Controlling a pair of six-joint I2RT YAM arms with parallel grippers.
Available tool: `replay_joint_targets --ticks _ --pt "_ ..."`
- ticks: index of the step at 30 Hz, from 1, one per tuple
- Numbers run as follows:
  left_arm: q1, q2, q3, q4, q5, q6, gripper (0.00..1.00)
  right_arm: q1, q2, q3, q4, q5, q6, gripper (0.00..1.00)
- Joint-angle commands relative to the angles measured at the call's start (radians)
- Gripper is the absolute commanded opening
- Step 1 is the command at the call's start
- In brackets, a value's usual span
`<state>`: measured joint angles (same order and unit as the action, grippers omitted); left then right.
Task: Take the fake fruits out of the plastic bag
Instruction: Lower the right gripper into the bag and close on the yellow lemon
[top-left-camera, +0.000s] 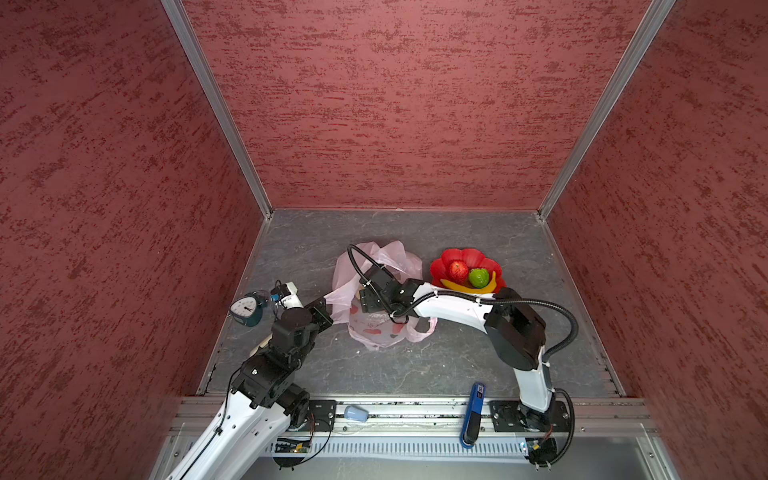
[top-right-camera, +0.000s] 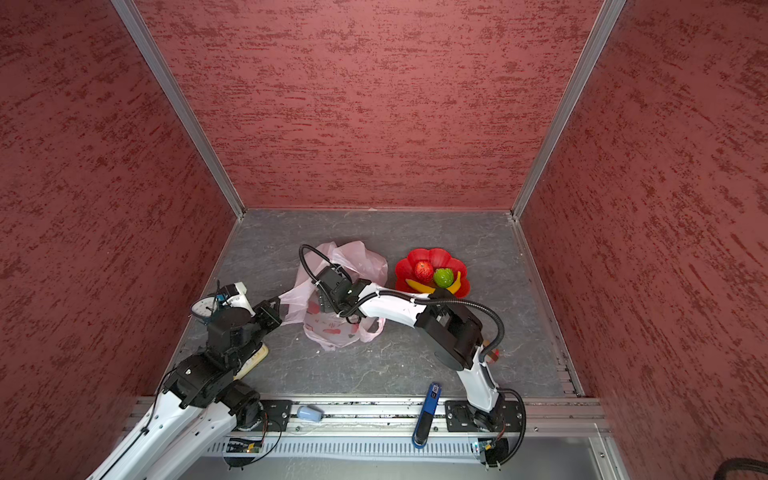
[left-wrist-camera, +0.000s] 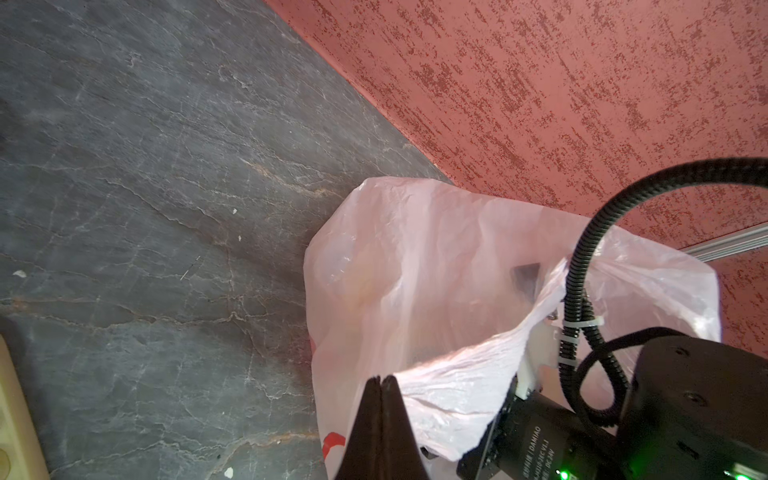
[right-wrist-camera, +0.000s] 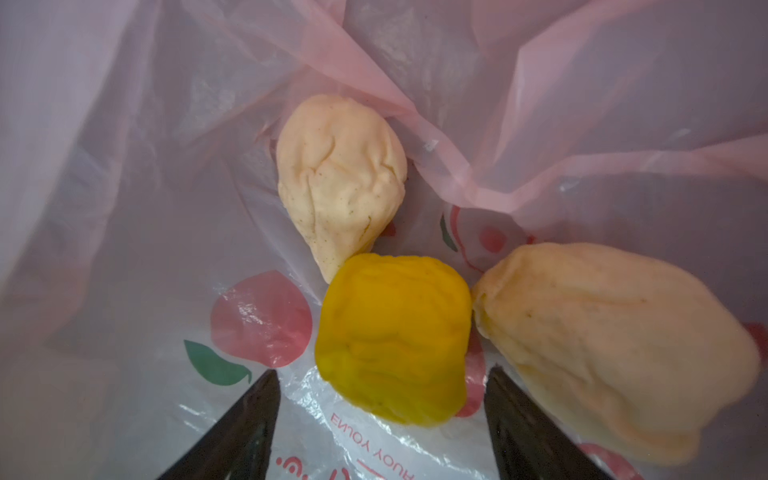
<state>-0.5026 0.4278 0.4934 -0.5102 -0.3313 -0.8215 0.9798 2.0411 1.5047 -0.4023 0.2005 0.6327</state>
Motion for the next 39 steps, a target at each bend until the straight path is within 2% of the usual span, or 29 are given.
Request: replay_joint_targets --ticks 1,7,16,29,39 --pt "-0.006 -0.014 -0.009 -0.022 -0.007 -0.005 0.03 -0.004 0.014 0.018 0.028 -0.007 0.015 0.81" --pt "-0.008 -0.018 -0.012 -0.024 -0.008 -0.008 0.03 -0.006 0.044 0.032 0.033 -0.003 0.005 0.83" --pt "-0.010 -0.020 -0.021 -0.029 -0.009 -0.012 0.03 -0.009 0.078 0.047 0.057 0.011 0.004 0.77" --pt "-0.011 -0.017 -0.024 -0.036 -0.009 -0.015 0.03 -0.016 0.109 0.056 0.072 0.041 -0.004 0.79" --pt "-0.010 -0.011 -0.027 -0.030 -0.006 -0.014 0.03 -0.018 0.113 0.055 0.079 0.062 -0.011 0.71"
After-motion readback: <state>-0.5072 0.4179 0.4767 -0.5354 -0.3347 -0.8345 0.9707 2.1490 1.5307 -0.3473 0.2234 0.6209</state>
